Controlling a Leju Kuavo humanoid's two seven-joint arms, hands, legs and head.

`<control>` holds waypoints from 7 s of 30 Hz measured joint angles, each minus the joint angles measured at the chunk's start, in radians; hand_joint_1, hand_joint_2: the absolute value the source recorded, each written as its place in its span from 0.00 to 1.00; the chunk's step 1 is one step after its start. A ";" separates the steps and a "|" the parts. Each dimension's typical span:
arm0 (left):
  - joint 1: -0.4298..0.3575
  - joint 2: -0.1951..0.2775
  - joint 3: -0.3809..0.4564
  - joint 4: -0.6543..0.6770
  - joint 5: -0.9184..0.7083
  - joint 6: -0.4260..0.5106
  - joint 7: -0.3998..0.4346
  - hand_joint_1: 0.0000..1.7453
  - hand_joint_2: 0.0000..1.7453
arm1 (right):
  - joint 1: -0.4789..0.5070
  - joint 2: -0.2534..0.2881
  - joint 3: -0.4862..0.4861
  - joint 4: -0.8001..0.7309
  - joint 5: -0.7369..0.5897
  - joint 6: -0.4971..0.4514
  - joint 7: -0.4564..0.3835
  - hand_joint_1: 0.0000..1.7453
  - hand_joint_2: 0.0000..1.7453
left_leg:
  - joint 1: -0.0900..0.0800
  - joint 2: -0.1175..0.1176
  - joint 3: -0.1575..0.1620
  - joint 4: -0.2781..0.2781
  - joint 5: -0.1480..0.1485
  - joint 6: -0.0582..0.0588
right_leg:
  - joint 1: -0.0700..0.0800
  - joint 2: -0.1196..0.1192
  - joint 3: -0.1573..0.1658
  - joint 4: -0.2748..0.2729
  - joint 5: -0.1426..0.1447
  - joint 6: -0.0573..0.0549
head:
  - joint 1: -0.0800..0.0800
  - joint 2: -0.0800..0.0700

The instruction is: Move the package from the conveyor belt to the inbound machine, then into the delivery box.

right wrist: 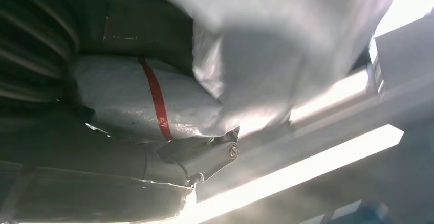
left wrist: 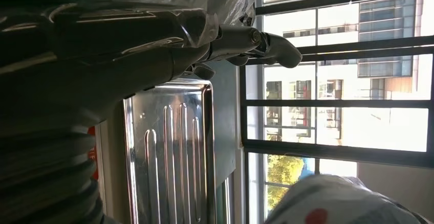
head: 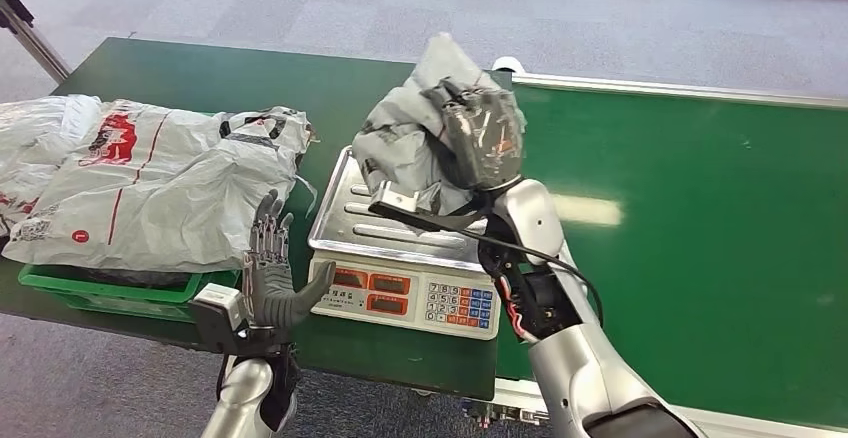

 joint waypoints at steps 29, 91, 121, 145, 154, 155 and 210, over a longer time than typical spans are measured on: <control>0.018 0.019 0.004 0.000 0.000 0.022 0.000 0.00 1.00 | -0.056 -0.003 0.398 0.339 0.125 0.280 0.579 1.00 1.00 | -0.001 -0.002 0.004 0.000 0.002 0.000 | 0.000 -0.003 0.004 -0.001 0.002 0.000 | 0.000 0.000; -0.231 0.031 -0.160 0.228 -0.240 0.265 0.004 0.00 1.00 | 0.613 -0.148 0.024 -0.531 -1.163 0.036 -0.246 0.00 1.00 | -0.001 -0.001 0.001 0.000 0.001 0.000 | -0.001 -0.002 0.001 -0.002 0.002 0.000 | 0.000 0.000; -0.483 0.003 -0.260 0.690 -0.616 0.208 0.242 0.92 1.00 | 0.687 -0.122 -0.138 -0.560 -1.144 0.089 -0.246 0.00 1.00 | -0.001 -0.003 0.003 0.000 0.001 0.000 | -0.001 -0.004 0.005 -0.002 0.002 0.000 | 0.000 0.000; -0.297 0.030 -0.287 0.213 -0.285 0.482 0.004 1.00 1.00 | 0.691 -0.109 -0.156 -0.560 -1.139 0.090 -0.246 0.00 1.00 | -0.001 -0.002 -0.001 0.000 0.001 0.000 | -0.001 -0.003 -0.001 -0.002 0.002 0.000 | 0.000 0.000; -0.257 0.066 -0.302 0.015 -0.577 0.640 0.003 1.00 1.00 | 0.691 -0.109 -0.158 -0.560 -1.141 0.078 -0.246 0.00 1.00 | -0.002 -0.001 -0.001 0.000 0.001 0.000 | -0.001 -0.003 0.000 -0.002 0.002 0.001 | 0.000 0.000; -0.255 0.065 -0.295 0.004 -0.595 0.640 0.003 1.00 1.00 | 0.691 -0.109 -0.158 -0.560 -1.141 0.077 -0.246 0.00 1.00 | -0.002 -0.001 -0.001 0.000 0.001 0.000 | -0.001 -0.003 -0.001 -0.002 0.002 0.001 | 0.000 0.000; -0.474 0.016 0.789 0.093 -1.166 0.641 0.007 0.00 1.00 | 0.729 -0.085 -0.226 -0.583 -1.110 0.101 -0.246 0.00 1.00 | 0.000 0.002 0.000 0.000 0.001 0.000 | 0.000 0.002 0.000 -0.001 0.002 -0.001 | 0.000 0.000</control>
